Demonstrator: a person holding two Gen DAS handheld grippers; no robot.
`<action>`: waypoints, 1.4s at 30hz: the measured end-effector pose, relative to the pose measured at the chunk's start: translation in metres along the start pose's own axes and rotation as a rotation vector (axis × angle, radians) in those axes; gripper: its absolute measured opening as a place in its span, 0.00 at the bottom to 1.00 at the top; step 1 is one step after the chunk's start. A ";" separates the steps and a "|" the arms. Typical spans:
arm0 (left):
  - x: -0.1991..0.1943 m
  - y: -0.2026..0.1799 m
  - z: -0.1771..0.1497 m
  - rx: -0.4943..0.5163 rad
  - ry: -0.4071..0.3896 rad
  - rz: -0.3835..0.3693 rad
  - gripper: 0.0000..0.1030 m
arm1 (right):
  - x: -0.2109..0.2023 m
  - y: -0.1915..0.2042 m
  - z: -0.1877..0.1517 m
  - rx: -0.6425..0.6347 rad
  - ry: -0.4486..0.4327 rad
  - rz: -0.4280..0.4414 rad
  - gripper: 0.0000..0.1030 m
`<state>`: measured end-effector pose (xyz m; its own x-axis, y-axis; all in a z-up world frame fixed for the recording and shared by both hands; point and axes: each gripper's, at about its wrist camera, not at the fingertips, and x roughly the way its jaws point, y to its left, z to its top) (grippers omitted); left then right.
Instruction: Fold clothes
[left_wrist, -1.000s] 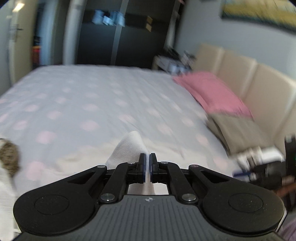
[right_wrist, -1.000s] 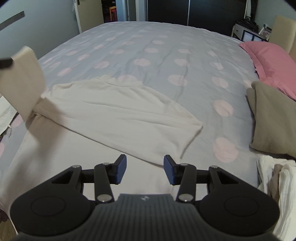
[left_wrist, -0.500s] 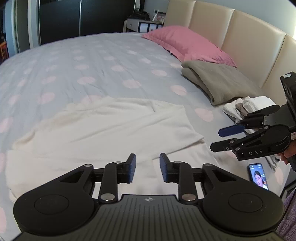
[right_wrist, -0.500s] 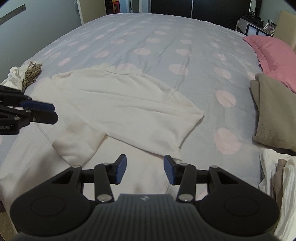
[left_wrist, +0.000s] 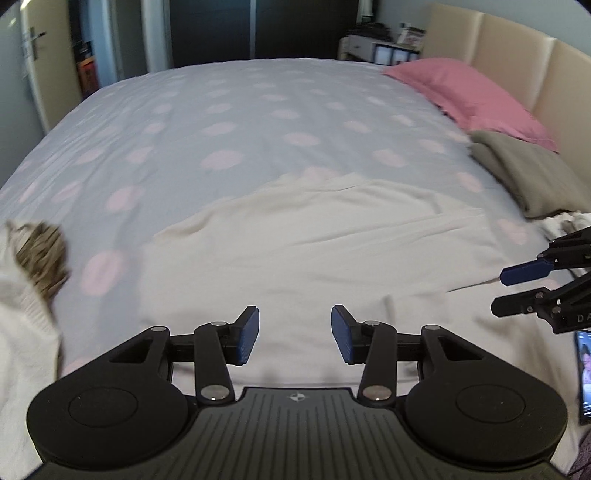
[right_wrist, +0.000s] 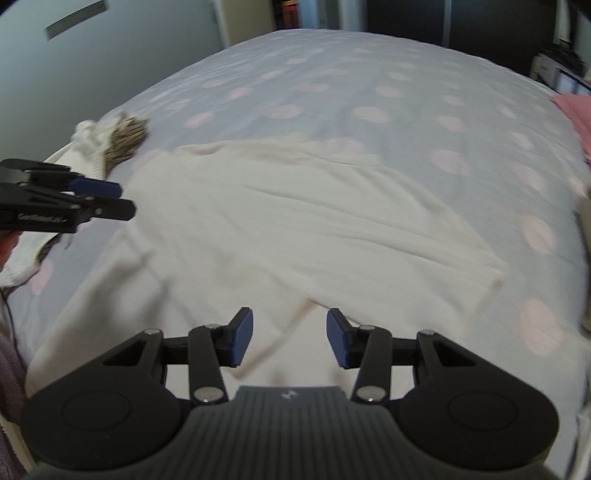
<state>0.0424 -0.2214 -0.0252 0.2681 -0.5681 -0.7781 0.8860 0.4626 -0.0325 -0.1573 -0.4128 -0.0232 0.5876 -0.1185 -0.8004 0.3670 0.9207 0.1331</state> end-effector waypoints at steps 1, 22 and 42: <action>-0.001 0.008 -0.003 -0.007 0.005 0.011 0.40 | 0.006 0.006 0.004 -0.009 0.008 0.008 0.46; -0.009 0.090 -0.045 -0.129 0.068 0.095 0.43 | 0.097 0.037 0.033 -0.052 0.165 -0.028 0.13; 0.027 0.062 -0.048 -0.013 0.118 0.074 0.40 | -0.047 -0.060 0.089 0.255 -0.295 -0.065 0.09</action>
<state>0.0869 -0.1753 -0.0779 0.2855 -0.4488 -0.8468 0.8601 0.5097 0.0199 -0.1426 -0.4954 0.0579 0.7258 -0.3095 -0.6143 0.5556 0.7904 0.2582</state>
